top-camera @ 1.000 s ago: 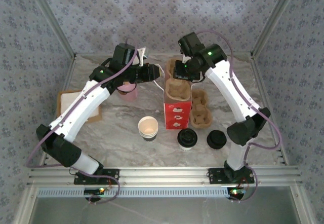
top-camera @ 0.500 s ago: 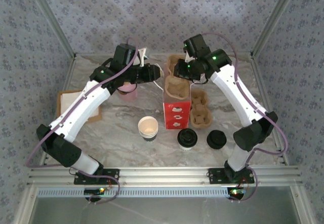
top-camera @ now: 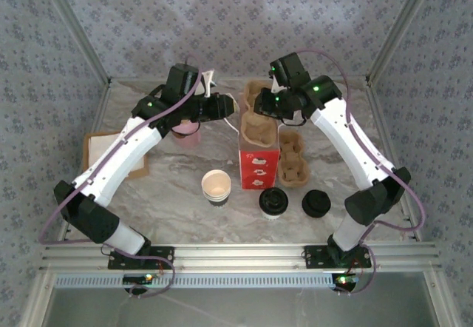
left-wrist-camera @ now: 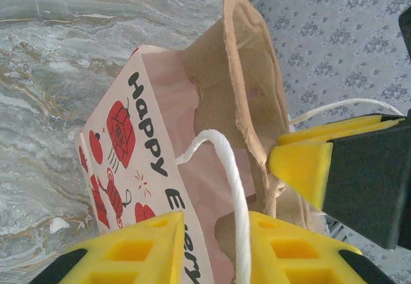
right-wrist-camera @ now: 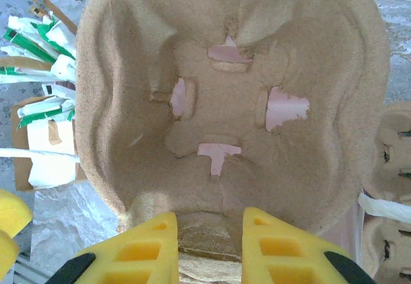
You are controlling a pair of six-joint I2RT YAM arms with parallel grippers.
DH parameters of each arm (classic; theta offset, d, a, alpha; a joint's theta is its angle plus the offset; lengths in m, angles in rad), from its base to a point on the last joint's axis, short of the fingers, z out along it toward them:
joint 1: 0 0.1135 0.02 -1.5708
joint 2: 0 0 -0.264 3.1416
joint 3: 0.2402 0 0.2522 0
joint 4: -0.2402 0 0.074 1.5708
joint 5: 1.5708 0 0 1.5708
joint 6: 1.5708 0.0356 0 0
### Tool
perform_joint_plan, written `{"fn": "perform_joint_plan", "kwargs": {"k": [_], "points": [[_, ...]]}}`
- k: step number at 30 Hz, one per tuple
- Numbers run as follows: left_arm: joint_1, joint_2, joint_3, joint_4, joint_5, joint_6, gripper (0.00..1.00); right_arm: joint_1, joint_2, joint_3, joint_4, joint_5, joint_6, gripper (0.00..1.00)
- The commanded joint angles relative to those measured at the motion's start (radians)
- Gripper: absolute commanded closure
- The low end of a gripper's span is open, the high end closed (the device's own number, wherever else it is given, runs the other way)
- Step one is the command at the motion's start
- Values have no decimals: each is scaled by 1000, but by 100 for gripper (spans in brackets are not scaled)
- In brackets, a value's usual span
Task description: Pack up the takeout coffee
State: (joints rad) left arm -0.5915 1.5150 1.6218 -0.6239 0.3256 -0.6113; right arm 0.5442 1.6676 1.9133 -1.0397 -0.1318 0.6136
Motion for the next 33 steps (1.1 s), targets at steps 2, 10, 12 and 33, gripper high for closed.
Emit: {"fn": "perform_joint_plan", "kwargs": {"k": [2,10,12,33], "points": [[-6,7,18,16,-5,2,71,19,-43,-25,-42,5,2,76],[-6,10,15,16,-6,-1,71,41,-95,-89,29,24,-35,76],[-5,9,15,17,-8,-1,71,41,-111,-98,50,28,-43,76],[-4,15,20,10,-15,-1,71,56,-168,-232,173,-31,-58,76]]}}
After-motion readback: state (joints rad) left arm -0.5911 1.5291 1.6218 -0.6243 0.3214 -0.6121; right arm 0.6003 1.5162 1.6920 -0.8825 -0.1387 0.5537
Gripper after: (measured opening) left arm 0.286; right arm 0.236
